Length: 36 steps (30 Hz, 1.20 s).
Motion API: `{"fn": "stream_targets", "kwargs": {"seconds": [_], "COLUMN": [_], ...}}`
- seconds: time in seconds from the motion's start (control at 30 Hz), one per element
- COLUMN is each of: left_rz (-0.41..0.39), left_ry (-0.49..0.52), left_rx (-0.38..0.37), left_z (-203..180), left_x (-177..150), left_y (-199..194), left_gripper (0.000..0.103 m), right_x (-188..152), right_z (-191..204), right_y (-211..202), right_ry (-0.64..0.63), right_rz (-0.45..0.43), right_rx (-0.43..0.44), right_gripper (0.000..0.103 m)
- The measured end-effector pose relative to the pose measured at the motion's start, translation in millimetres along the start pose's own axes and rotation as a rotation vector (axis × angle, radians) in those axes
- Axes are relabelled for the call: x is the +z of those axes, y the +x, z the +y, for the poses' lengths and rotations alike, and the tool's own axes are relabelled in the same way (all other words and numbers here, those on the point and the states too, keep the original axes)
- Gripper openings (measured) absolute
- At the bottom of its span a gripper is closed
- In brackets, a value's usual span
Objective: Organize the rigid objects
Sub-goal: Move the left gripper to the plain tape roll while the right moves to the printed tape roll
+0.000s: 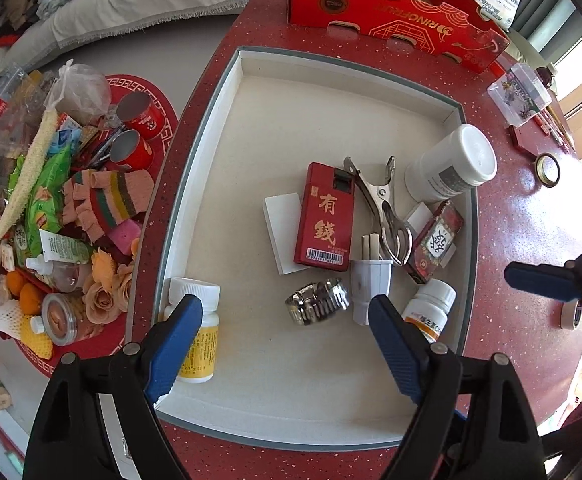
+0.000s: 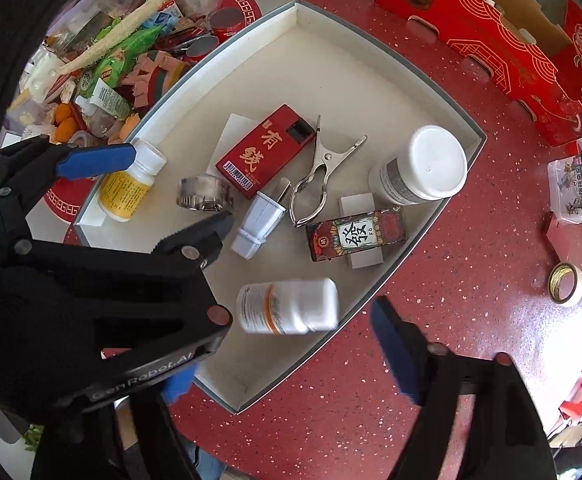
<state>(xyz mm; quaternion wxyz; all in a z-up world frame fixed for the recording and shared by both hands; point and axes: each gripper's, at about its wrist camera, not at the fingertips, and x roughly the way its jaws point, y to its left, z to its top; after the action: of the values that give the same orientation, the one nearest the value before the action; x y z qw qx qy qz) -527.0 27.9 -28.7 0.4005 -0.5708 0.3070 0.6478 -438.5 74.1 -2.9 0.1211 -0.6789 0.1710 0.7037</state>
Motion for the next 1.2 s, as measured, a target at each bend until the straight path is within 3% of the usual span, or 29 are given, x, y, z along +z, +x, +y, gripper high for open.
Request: {"fn": "stream_targets", "kwargs": {"seconds": [0.03, 0.2, 0.47, 0.7, 0.83, 1.0, 1.2], "left_rz": [-0.012, -0.012, 0.016, 0.101, 0.139, 0.126, 0.081], "left_ry": [-0.006, -0.039, 0.003, 0.06, 0.09, 0.101, 0.015], "left_rx": [-0.003, -0.009, -0.118, -0.233, -0.231, -0.198, -0.149], "left_z": [1, 1, -36, -122, -183, -249, -295], "left_x": [-1, 3, -1, -7, 2, 31, 79], "left_y": [-2, -1, -10, -1, 12, 22, 42], "left_gripper": [0.101, 0.103, 0.103, 0.103, 0.103, 0.103, 0.103], "right_x": [-2, -18, -105, -204, -245, -275, -281], "right_z": [0, -10, -66, -119, -149, -176, -208], "right_y": [-4, -24, -27, -14, -9, -11, -17], "right_ry": [-0.011, -0.021, 0.293, 0.541, 0.661, 0.714, 0.673], "right_rz": [-0.013, -0.047, 0.001, 0.092, 0.124, 0.12, 0.072], "right_rx": [-0.016, -0.074, -0.059, -0.083, -0.1, -0.116, -0.181], "right_gripper": [0.09, 0.09, 0.09, 0.09, 0.09, 0.09, 0.09]}}
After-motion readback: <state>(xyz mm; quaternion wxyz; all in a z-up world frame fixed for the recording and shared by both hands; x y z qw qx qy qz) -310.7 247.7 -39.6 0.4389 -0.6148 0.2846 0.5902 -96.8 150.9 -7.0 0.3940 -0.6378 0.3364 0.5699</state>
